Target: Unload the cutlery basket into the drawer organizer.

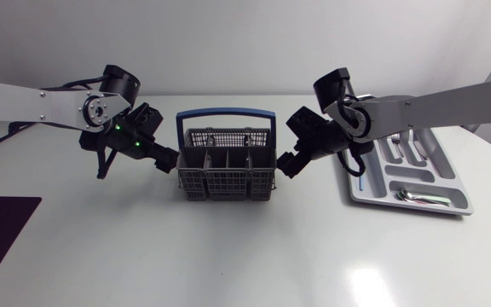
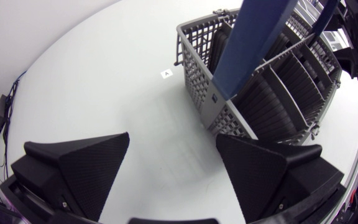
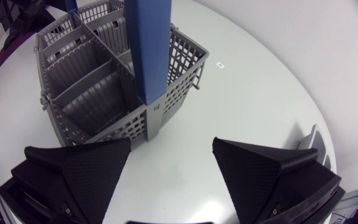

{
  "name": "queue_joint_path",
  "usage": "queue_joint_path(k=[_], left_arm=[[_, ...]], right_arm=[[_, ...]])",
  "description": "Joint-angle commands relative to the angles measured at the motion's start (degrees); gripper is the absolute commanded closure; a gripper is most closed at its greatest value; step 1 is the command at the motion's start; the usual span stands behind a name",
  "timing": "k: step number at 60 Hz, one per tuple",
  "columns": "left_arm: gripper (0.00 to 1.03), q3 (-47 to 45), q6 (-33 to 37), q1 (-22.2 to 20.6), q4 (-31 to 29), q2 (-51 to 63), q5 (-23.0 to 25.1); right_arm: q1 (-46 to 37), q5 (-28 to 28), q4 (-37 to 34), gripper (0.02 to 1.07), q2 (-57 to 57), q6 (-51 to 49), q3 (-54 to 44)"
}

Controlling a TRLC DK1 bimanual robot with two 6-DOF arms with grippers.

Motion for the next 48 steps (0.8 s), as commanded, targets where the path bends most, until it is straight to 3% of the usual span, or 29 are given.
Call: queue_joint_path(k=[1,26,48], left_arm=[[0.05,-1.93,0.23,-2.05,-0.24,-1.24,1.70],[0.05,-0.88,0.23,1.73,0.38,-1.15,1.00],[0.05,-1.23,0.32,1.82,0.38,-0.97,0.91]], right_arm=[[0.53,-1.39,0.23,0.11,0.73,1.07,1.04],[0.88,-1.04,0.23,0.11,0.12,1.07,-0.63],[1.59,2.92,1.55,0.11,-0.85,1.07,-2.12]])
